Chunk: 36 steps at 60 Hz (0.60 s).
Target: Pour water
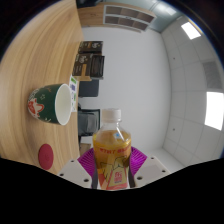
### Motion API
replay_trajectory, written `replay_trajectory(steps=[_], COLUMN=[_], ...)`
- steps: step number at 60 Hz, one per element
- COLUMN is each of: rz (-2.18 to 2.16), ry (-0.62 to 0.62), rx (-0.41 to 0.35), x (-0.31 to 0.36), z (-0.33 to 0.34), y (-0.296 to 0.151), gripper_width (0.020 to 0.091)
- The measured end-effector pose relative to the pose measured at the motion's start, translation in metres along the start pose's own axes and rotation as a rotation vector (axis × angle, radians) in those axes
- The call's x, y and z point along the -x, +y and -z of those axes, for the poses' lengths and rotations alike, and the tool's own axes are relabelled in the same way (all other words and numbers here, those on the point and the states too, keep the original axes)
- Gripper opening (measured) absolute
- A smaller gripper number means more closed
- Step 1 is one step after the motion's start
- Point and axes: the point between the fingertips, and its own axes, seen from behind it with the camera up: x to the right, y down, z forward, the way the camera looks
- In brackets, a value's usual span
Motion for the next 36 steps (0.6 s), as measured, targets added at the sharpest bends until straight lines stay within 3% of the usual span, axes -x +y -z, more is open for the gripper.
replay_trajectory(steps=[11,17,29,36], rz=[0.521,0.629,0.596,0.298], ry=[-0.011,-0.016,-0.035,-0.023], rx=[-0.049,-0.039,-0.03,0.014], x=[0.014,0.015,0.019,0.006], z=[-0.009,-0.007,-0.012,-0.021], y=[-0.023,-0.022,-0.02,-0.004], gripper_width=[0.0423,0.0421,0.0425,0.0423])
